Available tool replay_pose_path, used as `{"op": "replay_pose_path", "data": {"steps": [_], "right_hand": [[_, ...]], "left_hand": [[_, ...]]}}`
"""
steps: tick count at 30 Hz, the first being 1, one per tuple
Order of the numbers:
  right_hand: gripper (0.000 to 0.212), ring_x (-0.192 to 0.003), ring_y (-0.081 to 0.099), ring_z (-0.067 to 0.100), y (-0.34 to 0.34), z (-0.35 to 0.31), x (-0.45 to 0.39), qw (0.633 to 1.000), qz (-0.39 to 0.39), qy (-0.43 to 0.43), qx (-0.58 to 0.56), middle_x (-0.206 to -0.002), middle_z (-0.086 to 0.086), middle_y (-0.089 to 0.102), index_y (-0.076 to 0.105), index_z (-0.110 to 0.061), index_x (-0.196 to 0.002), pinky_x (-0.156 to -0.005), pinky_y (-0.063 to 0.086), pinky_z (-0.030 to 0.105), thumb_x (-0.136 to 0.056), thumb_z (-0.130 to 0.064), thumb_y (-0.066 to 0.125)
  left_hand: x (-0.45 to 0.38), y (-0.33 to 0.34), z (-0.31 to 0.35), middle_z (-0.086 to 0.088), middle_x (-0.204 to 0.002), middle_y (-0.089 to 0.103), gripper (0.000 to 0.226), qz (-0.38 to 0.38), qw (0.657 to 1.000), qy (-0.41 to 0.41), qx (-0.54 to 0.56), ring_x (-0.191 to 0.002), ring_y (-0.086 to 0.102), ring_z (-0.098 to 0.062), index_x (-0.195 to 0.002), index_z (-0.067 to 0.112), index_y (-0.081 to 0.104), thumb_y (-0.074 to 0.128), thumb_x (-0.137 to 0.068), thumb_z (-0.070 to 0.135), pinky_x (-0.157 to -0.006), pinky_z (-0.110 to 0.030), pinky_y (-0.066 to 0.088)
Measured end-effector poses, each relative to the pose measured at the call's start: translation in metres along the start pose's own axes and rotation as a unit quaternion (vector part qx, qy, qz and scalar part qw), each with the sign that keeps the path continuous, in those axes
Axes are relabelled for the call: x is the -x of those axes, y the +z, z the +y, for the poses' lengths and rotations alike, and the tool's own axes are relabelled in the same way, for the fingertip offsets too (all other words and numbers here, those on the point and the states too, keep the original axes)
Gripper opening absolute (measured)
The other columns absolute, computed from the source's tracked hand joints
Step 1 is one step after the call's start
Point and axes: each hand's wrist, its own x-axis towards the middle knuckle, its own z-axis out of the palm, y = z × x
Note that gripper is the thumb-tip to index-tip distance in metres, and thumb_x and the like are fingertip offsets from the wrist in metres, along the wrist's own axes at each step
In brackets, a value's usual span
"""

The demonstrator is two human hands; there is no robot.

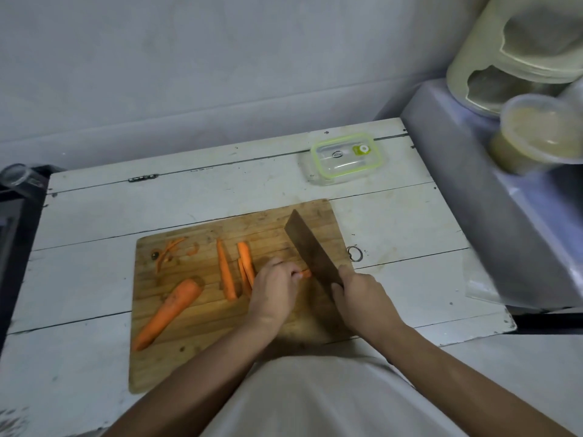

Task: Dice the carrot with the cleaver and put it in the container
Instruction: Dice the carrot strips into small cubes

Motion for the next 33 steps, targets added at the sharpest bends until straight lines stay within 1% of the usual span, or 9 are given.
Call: {"op": "replay_pose_path", "data": {"steps": [6, 9, 11, 15, 18, 20, 24, 30, 33], "right_hand": [[0.022, -0.091, 0.061, 0.038, -0.005, 0.001, 0.002, 0.999, 0.019, 0.023, -0.037, -0.097, 0.015, 0.066, 0.052, -0.012, -0.112, -0.068, 0.043, 0.036, -0.103, -0.029, 0.044], [0.017, -0.086, 0.061, 0.035, -0.010, 0.006, 0.011, 0.999, 0.030, 0.010, -0.009, -0.093, 0.012, 0.066, 0.048, -0.013, -0.105, -0.064, 0.037, 0.035, -0.104, -0.029, 0.041], [0.015, -0.084, 0.063, 0.034, -0.011, 0.005, 0.019, 0.999, 0.025, -0.017, 0.020, -0.094, 0.010, 0.066, 0.046, -0.016, -0.101, -0.063, 0.040, 0.035, -0.104, -0.029, 0.040], [0.013, -0.084, 0.065, 0.032, -0.004, -0.001, 0.031, 0.996, -0.014, -0.039, 0.080, -0.101, 0.008, 0.066, 0.046, -0.018, -0.110, -0.072, 0.054, 0.040, -0.105, -0.025, 0.036], [0.005, -0.088, 0.063, 0.029, -0.001, -0.006, 0.033, 0.991, -0.069, -0.007, 0.113, -0.108, 0.010, 0.063, 0.038, -0.019, -0.107, -0.075, 0.051, 0.039, -0.103, -0.017, 0.039], [0.011, -0.089, 0.060, 0.028, -0.001, -0.011, 0.033, 0.987, -0.095, 0.004, 0.132, -0.110, 0.010, 0.062, 0.037, -0.017, -0.110, -0.072, 0.045, 0.035, -0.101, -0.011, 0.040], [0.022, -0.091, 0.066, 0.033, 0.000, -0.030, 0.019, 0.987, -0.041, -0.029, 0.151, -0.103, 0.009, 0.066, 0.043, -0.013, -0.117, -0.065, 0.037, 0.035, -0.098, -0.004, 0.037], [0.011, -0.085, 0.066, 0.034, 0.001, -0.018, 0.016, 0.996, -0.002, -0.006, 0.092, -0.098, 0.010, 0.068, 0.045, -0.018, -0.111, -0.070, 0.052, 0.040, -0.103, -0.018, 0.038], [0.011, -0.085, 0.065, 0.033, 0.001, -0.012, 0.030, 0.995, -0.012, -0.022, 0.093, -0.099, 0.009, 0.066, 0.041, -0.019, -0.114, -0.070, 0.051, 0.040, -0.104, -0.018, 0.037]], "left_hand": [[0.000, -0.001, 0.005, 0.007, -0.102, 0.067, 0.012, 0.000, 0.999, -0.030, 0.028, -0.095, 0.062, -0.010, -0.104, 0.023, 0.078, 0.070, -0.096, 0.024, -0.089, -0.029, 0.054], [0.000, -0.001, 0.005, 0.009, -0.099, 0.070, 0.010, 0.001, 0.997, -0.049, 0.059, -0.090, 0.064, -0.007, -0.104, 0.024, 0.076, 0.072, -0.095, 0.025, -0.081, -0.025, 0.056], [0.002, 0.000, 0.005, 0.011, -0.091, 0.070, 0.005, 0.004, 0.996, -0.056, 0.072, -0.083, 0.064, -0.003, -0.099, 0.024, 0.074, 0.072, -0.095, 0.025, -0.076, -0.022, 0.056], [0.004, 0.006, 0.005, 0.012, -0.090, 0.068, 0.003, 0.032, 0.996, -0.053, 0.058, -0.089, 0.062, -0.006, -0.091, 0.027, 0.076, 0.074, -0.092, 0.025, -0.084, -0.029, 0.056], [0.004, 0.007, 0.005, 0.010, -0.092, 0.066, 0.003, 0.049, 0.995, -0.069, 0.060, -0.096, 0.058, -0.011, -0.088, 0.025, 0.077, 0.076, -0.090, 0.026, -0.088, -0.031, 0.051], [0.002, 0.005, 0.005, 0.009, -0.090, 0.067, 0.006, 0.049, 0.995, -0.069, 0.056, -0.094, 0.059, -0.013, -0.083, 0.024, 0.077, 0.077, -0.090, 0.024, -0.087, -0.033, 0.051], [-0.002, 0.005, 0.004, 0.007, -0.089, 0.070, 0.010, 0.036, 0.995, -0.077, 0.043, -0.094, 0.058, -0.017, -0.080, 0.025, 0.078, 0.076, -0.090, 0.022, -0.087, -0.035, 0.049], [0.005, 0.005, 0.001, 0.007, -0.099, 0.071, 0.008, 0.041, 0.995, -0.072, 0.060, -0.101, 0.053, -0.012, -0.096, 0.023, 0.079, 0.073, -0.093, 0.027, -0.093, -0.027, 0.042], [0.006, 0.004, 0.003, 0.008, -0.102, 0.069, 0.008, 0.042, 0.994, -0.077, 0.064, -0.100, 0.047, -0.007, -0.098, 0.023, 0.078, 0.072, -0.094, 0.026, -0.095, -0.026, 0.041]]}}
